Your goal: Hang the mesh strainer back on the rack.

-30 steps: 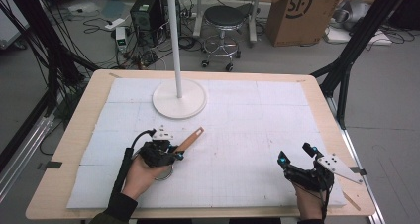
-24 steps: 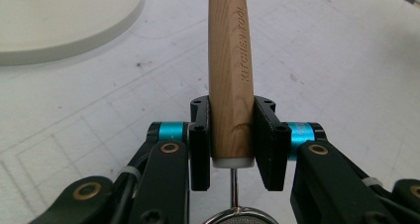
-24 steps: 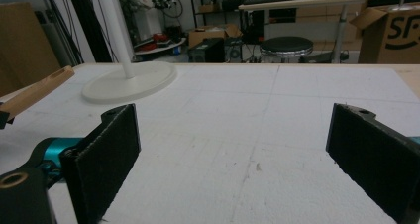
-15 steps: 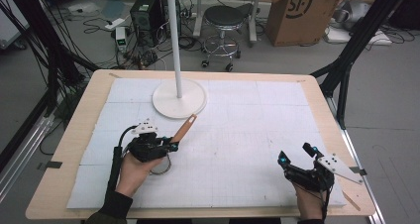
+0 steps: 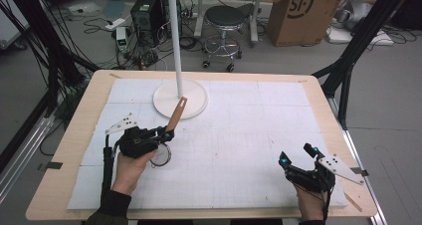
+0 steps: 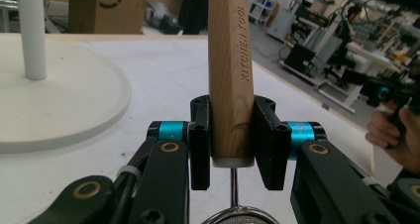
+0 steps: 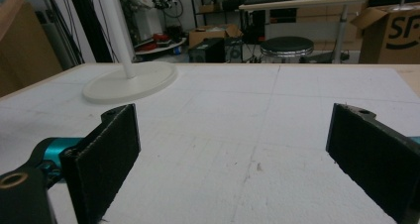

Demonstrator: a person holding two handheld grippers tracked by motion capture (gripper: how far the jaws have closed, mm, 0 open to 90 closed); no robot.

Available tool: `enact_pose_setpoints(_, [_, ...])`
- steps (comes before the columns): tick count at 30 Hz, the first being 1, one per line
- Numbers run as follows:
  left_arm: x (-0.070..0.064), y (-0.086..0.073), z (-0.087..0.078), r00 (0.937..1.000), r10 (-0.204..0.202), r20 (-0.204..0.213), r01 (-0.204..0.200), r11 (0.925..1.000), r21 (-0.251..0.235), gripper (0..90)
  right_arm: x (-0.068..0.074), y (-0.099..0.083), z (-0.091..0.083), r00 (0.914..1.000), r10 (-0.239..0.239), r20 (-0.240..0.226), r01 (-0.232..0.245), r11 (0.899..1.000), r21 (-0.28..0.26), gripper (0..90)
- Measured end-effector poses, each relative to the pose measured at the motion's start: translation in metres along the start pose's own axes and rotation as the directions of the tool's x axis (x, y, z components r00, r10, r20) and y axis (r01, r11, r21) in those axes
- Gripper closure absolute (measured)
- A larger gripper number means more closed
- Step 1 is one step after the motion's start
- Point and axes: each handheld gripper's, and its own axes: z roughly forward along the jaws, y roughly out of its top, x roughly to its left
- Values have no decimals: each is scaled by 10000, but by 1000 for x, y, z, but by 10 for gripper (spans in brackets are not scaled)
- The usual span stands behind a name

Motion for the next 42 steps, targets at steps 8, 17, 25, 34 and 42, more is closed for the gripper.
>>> enact_pose_setpoints(8, [6,8,-5,9995,-276,125,283,9978,-597,715,-1,-1,2,10000,-39,-8,39,10000,28,55])
enact_pose_setpoints(17, [3,37,-12,9978,-508,419,559,9896,-1324,714,0,-1,3,9999,-100,-63,100,9999,69,55])
enact_pose_setpoints(25, [1,55,-11,9944,-852,625,944,9821,-1631,714,1,0,3,9999,-91,-111,92,9999,52,55])
enact_pose_setpoints(34, [-4,87,-9,9966,-608,555,704,9790,-1914,714,1,0,5,9998,-137,-150,138,9999,60,55])
enact_pose_setpoints(42, [-1,114,-6,9956,-680,650,803,9741,-2113,714,1,-1,9,9993,-126,-356,130,9998,115,55])
